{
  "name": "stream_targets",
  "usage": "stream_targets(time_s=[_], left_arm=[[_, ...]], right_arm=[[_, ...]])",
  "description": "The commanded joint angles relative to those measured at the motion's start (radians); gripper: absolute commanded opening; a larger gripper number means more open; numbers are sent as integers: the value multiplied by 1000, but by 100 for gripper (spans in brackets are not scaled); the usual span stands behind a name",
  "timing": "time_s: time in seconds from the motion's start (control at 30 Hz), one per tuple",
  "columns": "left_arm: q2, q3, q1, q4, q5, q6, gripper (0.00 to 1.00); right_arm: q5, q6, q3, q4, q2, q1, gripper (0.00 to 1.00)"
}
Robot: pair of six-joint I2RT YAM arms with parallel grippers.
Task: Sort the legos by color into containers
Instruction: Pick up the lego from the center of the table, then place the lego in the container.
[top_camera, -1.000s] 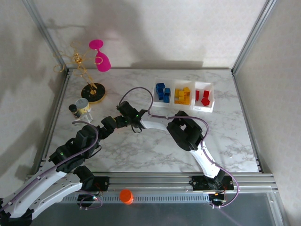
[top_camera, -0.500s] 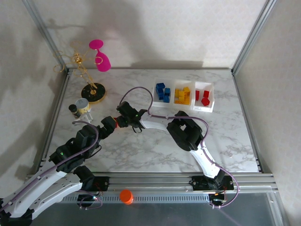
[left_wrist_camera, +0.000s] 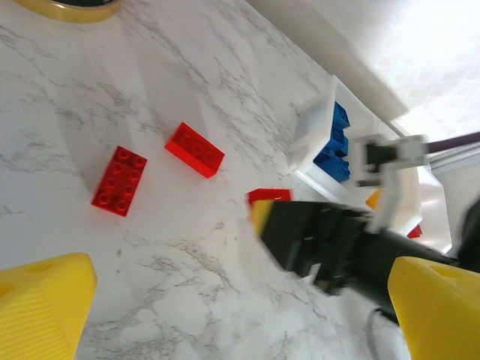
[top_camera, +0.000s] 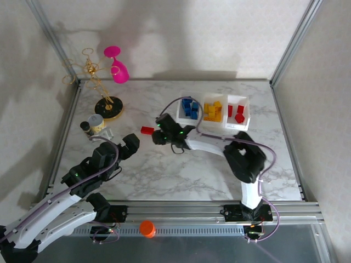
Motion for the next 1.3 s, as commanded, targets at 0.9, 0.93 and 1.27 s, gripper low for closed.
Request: stream_targets(time_s=[0.9,0.93,1.27], left_arm=[[429,142,8,364,208,145,100],[422,139,8,360,202,147,100],[321,83,16,298,136,135,100]], right_arm=[[265,-41,117,-78,24,-736,61],[260,-40,114,-77,13,-735,64],[226,-42,37,-89,-112,-554,75]])
